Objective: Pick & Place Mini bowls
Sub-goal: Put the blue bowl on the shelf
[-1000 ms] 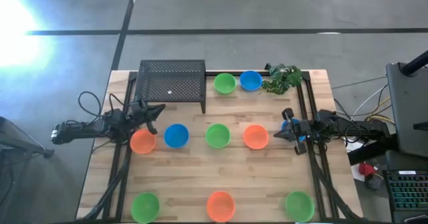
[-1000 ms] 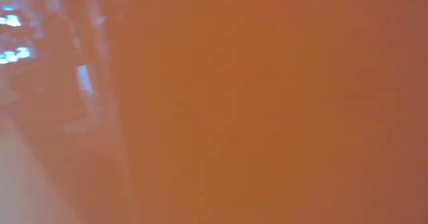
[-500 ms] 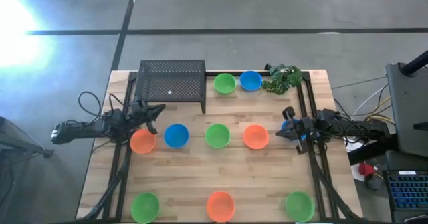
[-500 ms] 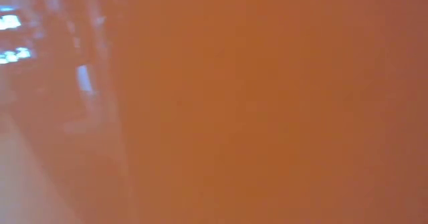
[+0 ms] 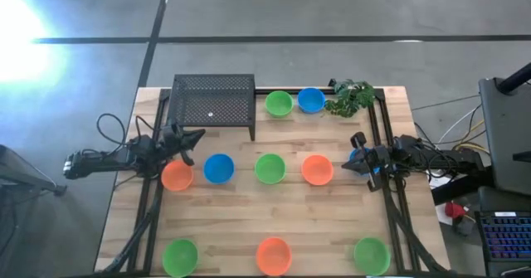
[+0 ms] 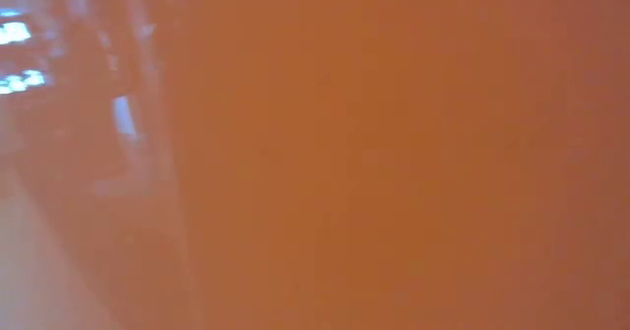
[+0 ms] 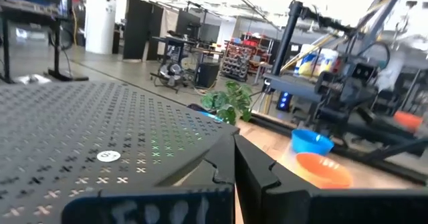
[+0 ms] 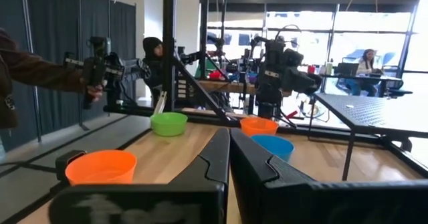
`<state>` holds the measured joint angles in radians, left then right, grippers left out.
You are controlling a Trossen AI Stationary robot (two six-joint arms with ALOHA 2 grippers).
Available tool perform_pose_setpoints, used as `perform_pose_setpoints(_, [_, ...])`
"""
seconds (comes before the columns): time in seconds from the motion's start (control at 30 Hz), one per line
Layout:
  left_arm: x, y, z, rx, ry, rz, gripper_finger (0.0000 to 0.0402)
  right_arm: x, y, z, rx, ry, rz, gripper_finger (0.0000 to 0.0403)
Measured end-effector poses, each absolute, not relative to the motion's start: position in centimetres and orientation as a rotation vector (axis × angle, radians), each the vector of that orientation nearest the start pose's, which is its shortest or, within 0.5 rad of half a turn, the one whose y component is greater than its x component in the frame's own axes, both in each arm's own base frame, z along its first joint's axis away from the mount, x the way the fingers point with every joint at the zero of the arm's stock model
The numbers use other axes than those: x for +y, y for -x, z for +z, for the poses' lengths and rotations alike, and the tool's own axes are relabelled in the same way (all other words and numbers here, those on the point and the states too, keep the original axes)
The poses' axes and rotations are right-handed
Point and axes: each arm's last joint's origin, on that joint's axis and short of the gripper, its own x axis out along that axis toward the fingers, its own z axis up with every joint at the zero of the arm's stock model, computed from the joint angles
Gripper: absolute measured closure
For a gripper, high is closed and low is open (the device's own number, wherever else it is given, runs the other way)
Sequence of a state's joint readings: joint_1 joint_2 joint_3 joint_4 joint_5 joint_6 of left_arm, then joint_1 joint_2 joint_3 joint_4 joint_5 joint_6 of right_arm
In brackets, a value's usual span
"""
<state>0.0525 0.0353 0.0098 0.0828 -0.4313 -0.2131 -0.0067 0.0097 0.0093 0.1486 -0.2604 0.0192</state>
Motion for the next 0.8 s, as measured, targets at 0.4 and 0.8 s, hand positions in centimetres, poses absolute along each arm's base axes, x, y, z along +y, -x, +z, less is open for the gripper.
perform_pose_setpoints(0.4, [1.4,-9.6,17.8,-0.149,0.299,0.346,0.0402,0.7,-9.6,18.0,-0.145,0.004,0.254,0.0394])
perform_pose_setpoints(0.8, [1.4,-9.7,22.3,0.027,0.1,0.351,0.0402,0.7,-9.6,18.0,-0.144,0.005,0.254,0.0394])
